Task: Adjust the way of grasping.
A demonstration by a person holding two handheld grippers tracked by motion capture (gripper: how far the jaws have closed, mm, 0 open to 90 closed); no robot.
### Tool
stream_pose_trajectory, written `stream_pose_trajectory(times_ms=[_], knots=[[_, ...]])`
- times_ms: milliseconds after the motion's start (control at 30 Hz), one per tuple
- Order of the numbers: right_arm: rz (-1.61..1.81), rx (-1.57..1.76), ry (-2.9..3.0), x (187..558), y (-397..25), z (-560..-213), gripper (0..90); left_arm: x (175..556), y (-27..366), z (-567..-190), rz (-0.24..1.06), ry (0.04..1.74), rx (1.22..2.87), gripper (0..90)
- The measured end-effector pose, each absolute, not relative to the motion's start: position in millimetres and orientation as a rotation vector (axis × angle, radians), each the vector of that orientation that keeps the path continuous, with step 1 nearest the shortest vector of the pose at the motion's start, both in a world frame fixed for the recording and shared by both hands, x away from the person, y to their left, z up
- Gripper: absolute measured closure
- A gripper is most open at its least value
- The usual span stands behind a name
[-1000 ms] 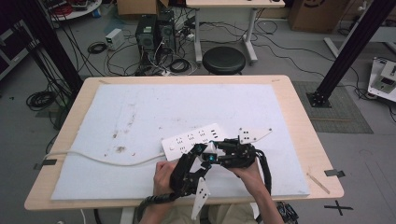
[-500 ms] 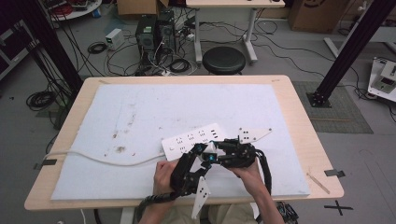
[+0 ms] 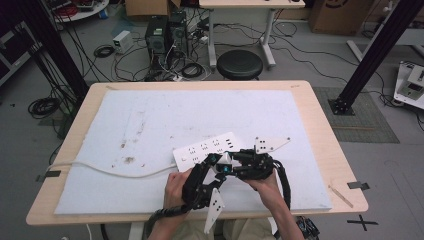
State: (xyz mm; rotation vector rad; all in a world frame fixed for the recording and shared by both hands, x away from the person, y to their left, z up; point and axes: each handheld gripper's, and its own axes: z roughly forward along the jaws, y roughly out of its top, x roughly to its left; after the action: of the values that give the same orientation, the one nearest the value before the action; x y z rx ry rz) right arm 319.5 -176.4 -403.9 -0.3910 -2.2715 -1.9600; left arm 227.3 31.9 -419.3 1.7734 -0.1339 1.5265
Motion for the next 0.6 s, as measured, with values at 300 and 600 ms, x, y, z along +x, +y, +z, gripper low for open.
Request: stream_pose_trajectory(times_ms=[300,600], knots=[[-1.966,-0.414,-2.269,321.0,-178.6,-403.9,63.5,229.4,31.4,-421.8,1.499,-0.122,1.792,32.0],[-1.969,-0.424,-2.274,322.0,-179.2,-404.5,63.4,228.0,34.3,-417.6,1.488,-0.080,1.787,26.5]])
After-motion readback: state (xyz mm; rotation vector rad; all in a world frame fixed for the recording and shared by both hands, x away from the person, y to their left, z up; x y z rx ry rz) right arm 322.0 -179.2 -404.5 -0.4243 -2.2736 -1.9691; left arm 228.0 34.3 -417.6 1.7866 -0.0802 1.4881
